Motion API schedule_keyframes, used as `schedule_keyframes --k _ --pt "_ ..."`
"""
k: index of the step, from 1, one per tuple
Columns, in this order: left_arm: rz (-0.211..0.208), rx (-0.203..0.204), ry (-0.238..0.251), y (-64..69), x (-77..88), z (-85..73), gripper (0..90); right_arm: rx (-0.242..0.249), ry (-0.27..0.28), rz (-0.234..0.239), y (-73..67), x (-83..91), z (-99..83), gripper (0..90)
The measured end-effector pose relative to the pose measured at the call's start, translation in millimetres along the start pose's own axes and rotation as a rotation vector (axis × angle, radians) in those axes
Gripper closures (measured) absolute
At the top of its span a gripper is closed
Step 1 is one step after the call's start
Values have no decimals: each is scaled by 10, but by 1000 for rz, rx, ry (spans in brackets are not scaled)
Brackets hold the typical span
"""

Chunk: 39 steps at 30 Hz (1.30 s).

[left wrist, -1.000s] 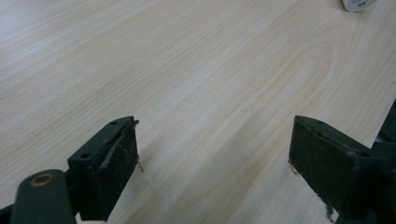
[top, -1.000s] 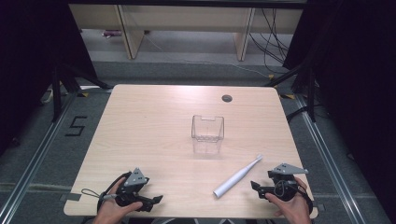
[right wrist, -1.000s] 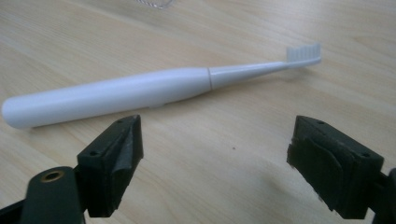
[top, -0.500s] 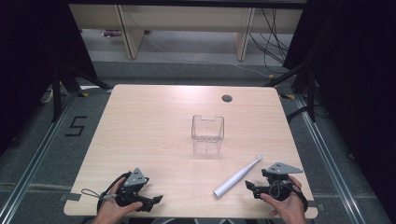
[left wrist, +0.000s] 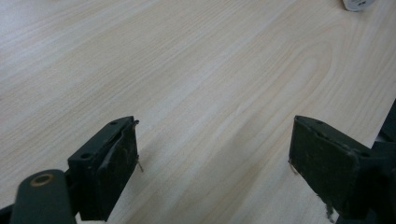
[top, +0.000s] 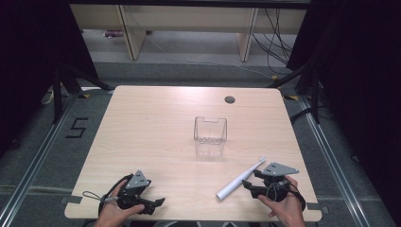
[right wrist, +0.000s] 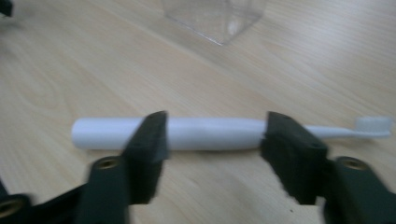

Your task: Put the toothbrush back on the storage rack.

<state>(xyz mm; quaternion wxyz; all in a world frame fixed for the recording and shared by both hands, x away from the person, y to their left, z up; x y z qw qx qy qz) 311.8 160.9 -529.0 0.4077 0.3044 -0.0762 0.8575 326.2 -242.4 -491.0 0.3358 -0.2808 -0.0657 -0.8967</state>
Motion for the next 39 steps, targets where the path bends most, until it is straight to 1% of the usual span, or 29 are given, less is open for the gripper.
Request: schedule_keyframes --k 1,2,3,4,6,8,10,11,12,13,14,15,16,17,18,19,20,21,22,24,25,27,28,29,30,31,33,36,39 --pt "7 -13 -11 -16 6 -1 149 3 3 8 -8 1 8 468" --pt "7 -10 -10 -16 4 -3 149 4 2 -1 -16 7 14 481" --pt "3 -3 -5 -9 0 -2 149 -10 -9 6 -41 -1 19 526" --pt "5 -16 -14 -14 6 -2 149 22 -1 7 -25 -8 29 536" --pt "7 -13 -12 -11 3 -3 149 23 -7 12 -32 -19 36 554" --pt "8 -14 -13 -13 3 -3 149 61 -15 18 -43 -66 52 591" --pt "8 -16 -14 -18 6 -3 149 55 -19 26 -57 -82 57 608" --pt "1 3 1 -2 -2 -1 149 51 -25 48 -95 -119 68 629" --pt "1 1 0 -2 -2 -1 149 70 -25 38 -93 -124 74 639" --pt "6 -16 -15 -16 5 -3 149 57 -30 43 -126 -134 82 655" --pt "9 -13 -13 -13 1 -4 149 96 -21 46 -114 -150 92 662" --pt "8 -14 -14 -12 2 -4 149 70 -39 60 -152 -161 97 677" --pt "8 -14 -13 -13 3 -4 149 80 -28 66 -163 -180 101 690" --pt "9 -14 -12 -14 4 -3 149 87 -41 80 -175 -191 110 709" --pt "9 -14 -12 -14 4 -3 149 87 -41 80 -175 -191 110 709" --pt "4 -1 -4 -6 0 -3 149 105 -35 82 -177 -213 112 724" --pt "2 1 -2 -4 -2 -3 149 100 -44 96 -207 -236 122 775" --pt "1 2 -1 -1 -2 -3 149 108 -40 91 -212 -242 126 790" --pt "5 -16 -15 -15 5 -4 149 105 -35 82 -228 -247 128 810" --pt "9 -13 -13 -13 2 -4 149 126 -44 110 -243 -282 143 839" --pt "9 -13 -13 -13 2 -3 149 128 -38 106 -259 -296 151 852" --pt "9 -14 -14 -17 5 -3 149 129 -44 101 -278 -299 153 857" --pt "6 -7 -8 -11 3 -3 149 149 -45 97 -289 -323 166 861" --pt "2 2 -1 -3 -2 -2 149 151 -51 121 -311 -358 177 865" --pt "1 2 -1 -3 -2 -2 149 145 -51 109 -319 -364 181 864" --pt "1 3 -2 -1 -2 -3 149 136 -52 118 -332 -375 189 865" --pt "7 -13 -13 -12 3 -4 149 139 -51 129 -350 -414 195 863" --pt "8 -14 -14 -16 3 -5 149 135 -64 132 -383 -461 195 863" --pt "-1 5 0 2 -4 -2 149 152 -74 147 -415 -491 203 864"
Point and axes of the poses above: each handheld gripper's, and its own axes: x roughly backward along the jaws, z roughly out of its top, y roughly to its right, the point moved 3 cm from there along -x, roughly forward along the jaws, and after that the axes turned 8 degrees about y, right-handed, at the moved point
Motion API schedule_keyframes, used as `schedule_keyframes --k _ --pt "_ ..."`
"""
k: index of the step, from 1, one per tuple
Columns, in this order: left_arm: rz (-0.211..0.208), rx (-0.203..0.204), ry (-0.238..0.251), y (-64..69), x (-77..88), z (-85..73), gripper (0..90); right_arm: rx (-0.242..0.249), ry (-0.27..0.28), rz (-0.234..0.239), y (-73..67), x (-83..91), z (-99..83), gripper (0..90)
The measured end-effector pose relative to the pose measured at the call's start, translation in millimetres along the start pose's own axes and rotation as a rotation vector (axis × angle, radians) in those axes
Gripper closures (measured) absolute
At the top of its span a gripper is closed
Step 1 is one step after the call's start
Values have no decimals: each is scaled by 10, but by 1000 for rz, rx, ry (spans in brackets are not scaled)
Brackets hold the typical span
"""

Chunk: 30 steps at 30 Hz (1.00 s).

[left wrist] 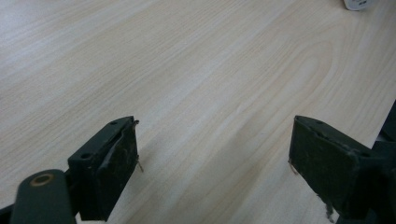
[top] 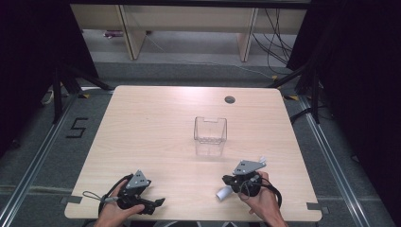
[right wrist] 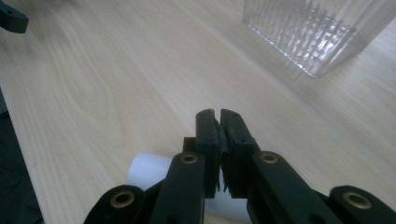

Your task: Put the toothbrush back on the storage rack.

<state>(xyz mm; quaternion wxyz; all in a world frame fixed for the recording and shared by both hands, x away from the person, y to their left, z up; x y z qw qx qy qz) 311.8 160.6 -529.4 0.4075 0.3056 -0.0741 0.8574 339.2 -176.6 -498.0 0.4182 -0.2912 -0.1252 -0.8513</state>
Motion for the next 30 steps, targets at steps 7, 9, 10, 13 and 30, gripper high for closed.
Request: schedule_keyframes --k 7,9,10,13,30 --pt "7 -18 -14 -15 10 -1 149 20 -34 30 -96 -131 -23 866" --pt "7 -15 -13 -14 8 -2 149 35 -49 43 -102 -152 -25 865" --pt "7 -17 -13 -13 8 -2 149 30 -43 38 -120 -178 -32 865" --pt "7 -17 -13 -13 10 -1 149 31 -74 66 -138 -188 -45 865" --pt "9 -16 -6 -7 15 0 149 24 -128 96 -189 -92 -181 854"
Point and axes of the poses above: each handheld gripper's, and its own axes: x roughly backward along the jaws, z roughly out of its top, y roughly to its right, the point moved 3 cm from there along -x, roughly forward along the jaws, and after that the axes turned 8 degrees about y, right-handed, at the moved point
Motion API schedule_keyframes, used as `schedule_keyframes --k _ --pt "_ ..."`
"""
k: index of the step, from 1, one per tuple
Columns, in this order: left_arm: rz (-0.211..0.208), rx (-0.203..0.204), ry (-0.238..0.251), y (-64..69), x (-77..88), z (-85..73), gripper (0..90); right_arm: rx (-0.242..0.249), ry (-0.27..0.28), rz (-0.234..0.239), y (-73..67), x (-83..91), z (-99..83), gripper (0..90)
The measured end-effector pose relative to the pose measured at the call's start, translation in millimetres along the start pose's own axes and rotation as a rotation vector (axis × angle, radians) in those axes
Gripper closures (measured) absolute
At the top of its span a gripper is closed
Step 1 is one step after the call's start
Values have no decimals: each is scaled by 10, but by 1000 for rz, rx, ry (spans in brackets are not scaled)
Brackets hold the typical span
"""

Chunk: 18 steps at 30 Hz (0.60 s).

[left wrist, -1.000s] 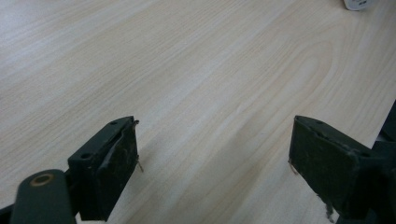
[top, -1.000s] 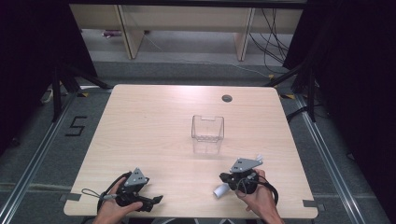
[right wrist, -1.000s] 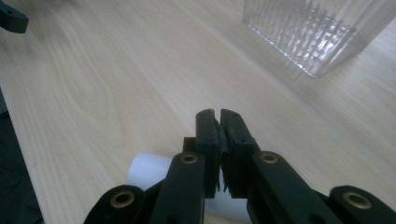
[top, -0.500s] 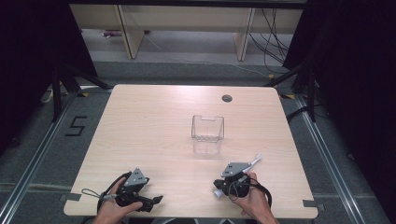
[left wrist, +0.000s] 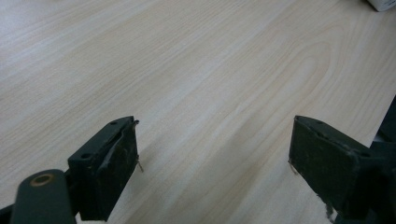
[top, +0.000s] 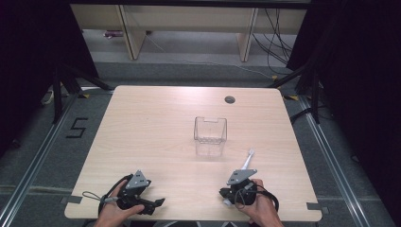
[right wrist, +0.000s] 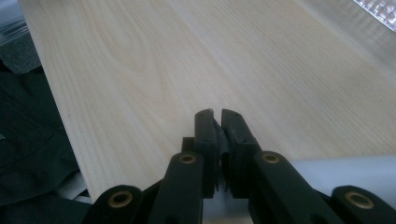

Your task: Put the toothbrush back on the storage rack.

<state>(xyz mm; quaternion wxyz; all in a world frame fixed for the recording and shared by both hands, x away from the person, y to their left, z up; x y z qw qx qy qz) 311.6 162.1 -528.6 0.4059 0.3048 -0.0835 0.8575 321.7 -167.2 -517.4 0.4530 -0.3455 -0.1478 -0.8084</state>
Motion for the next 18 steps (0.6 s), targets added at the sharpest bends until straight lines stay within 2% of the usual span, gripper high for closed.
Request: schedule_keyframes --k 3,4,7,8,9,11,12,13,15,16,17,18 --pt "-7 3 -2 4 5 0 149 2 8 0 11 17 -29 854" --pt "-6 5 0 4 4 1 149 2 7 -15 21 21 -34 853" --pt "-7 4 0 1 4 0 149 -4 -11 4 33 61 -54 851" --pt "-7 5 0 2 4 -1 149 1 1 -15 37 60 -64 851" --pt "-6 4 1 5 4 0 149 -16 -8 -23 32 85 -75 851" --pt "-6 12 8 12 0 1 149 -7 -6 -19 36 91 -83 851" --pt "-7 14 10 10 -1 0 149 -6 -18 0 46 122 -87 850" --pt "-7 5 0 1 5 -1 149 -7 -20 1 47 127 -90 850" --pt "-7 6 0 1 4 -1 149 -42 -21 -26 33 144 -112 850" --pt "-6 5 0 4 4 0 149 -15 -24 -18 53 167 -117 850" --pt "-6 5 0 4 4 0 149 -24 -28 -8 46 174 -127 850" --pt "-5 14 10 13 -1 1 149 -26 -27 -27 54 184 -139 850"
Point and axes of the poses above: each handheld gripper's, and its own axes: x roughly backward along the jaws, z roughly out of its top, y roughly to its right, the point moved 3 cm from there along -x, roughly forward along the jaws, and after that the axes turned 8 degrees about y, right-handed, at the moved point
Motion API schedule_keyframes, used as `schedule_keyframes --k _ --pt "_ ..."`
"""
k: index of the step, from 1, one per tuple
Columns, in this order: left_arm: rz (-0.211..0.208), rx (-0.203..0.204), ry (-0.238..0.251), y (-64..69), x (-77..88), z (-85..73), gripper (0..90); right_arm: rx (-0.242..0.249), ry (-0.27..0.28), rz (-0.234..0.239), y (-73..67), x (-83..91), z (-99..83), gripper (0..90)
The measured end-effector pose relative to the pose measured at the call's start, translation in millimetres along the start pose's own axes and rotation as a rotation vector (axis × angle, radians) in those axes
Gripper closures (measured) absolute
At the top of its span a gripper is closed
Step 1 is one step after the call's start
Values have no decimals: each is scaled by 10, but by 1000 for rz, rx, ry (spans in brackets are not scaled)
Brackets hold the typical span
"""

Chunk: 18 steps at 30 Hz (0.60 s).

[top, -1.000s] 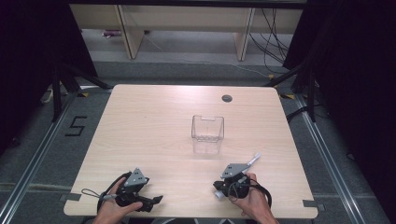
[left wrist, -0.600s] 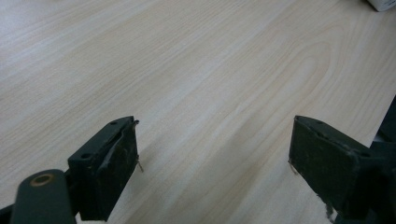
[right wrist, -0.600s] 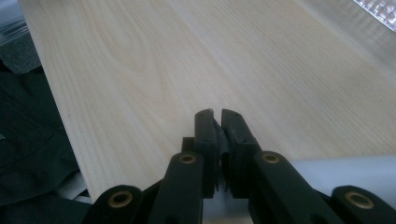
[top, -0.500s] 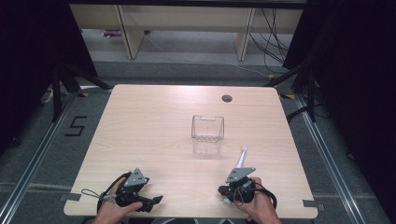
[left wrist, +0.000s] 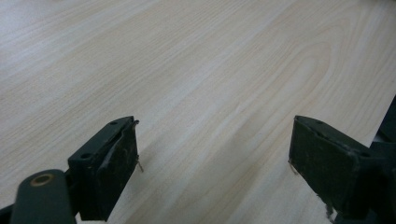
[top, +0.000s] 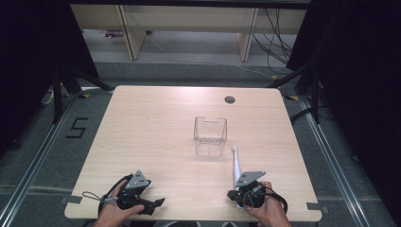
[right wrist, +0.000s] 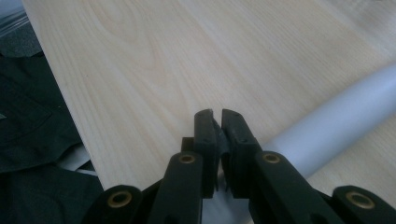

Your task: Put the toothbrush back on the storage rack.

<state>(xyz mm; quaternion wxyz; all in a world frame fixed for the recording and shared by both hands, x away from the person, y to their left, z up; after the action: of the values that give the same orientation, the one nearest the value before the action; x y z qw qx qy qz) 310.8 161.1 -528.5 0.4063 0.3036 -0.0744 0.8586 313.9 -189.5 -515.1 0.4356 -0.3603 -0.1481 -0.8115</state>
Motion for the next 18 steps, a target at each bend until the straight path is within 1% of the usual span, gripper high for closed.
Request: schedule_keyframes --k 1,2,3,4,5,6,7,8,9,10,11,12,13,14,15,16,17,18 --pt "-1 0 0 -2 1 0 149 -4 -8 1 -1 11 -4 850" --pt "-1 0 0 -2 1 -1 149 13 -1 1 11 22 -20 850" --pt "-1 0 0 -2 1 -1 149 -29 -15 11 -9 49 -18 850" --pt "-2 -9 -9 -10 7 -2 149 -2 5 -2 15 43 -39 850" --pt "-2 -9 -9 -10 6 -1 149 1 0 -5 23 54 -48 850" --pt "-2 -9 -10 -10 6 -1 149 -4 7 -6 33 62 -59 850" --pt "-2 -10 -10 -11 5 -1 149 -14 -10 -16 39 85 -67 850" --pt "0 -10 -11 -9 5 -1 149 -72 -35 -27 4 118 -81 849" --pt "0 -10 -10 -8 6 -1 149 -15 -7 -27 57 115 -80 849" --pt "0 -10 -10 -9 6 -1 149 -38 -31 -43 55 133 -96 849" --pt "-1 -10 -10 -10 5 -2 149 -8 -7 -40 67 114 -97 849" --pt "-1 -10 -10 -10 5 -2 149 18 7 -35 84 114 -104 849" --pt "-1 -10 -10 -11 5 -2 149 -10 -3 -27 66 126 -105 849" --pt "-1 -10 -10 -11 5 -2 149 -10 -7 -32 68 134 -112 849" --pt "-1 -10 -10 -10 5 -2 149 -27 -24 -29 58 150 -115 849" --pt "-1 -7 -10 -7 4 -3 149 10 -8 -39 90 137 -120 849" --pt "0 -8 -10 -6 4 -3 149 9 -9 -36 92 143 -125 849" --pt "0 -7 -10 -6 5 -3 149 1 -30 -42 95 166 -127 849"
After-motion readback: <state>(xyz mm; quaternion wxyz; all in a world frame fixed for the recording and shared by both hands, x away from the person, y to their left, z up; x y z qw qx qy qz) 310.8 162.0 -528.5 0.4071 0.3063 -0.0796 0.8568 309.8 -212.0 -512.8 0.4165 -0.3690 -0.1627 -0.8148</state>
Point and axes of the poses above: each handheld gripper's, and its own axes: x roughly backward along the jaws, z roughly out of its top, y roughly to its right, the point moved 3 cm from there along -x, roughly forward along the jaws, and after that the axes turned 8 degrees about y, right-handed, at the moved point
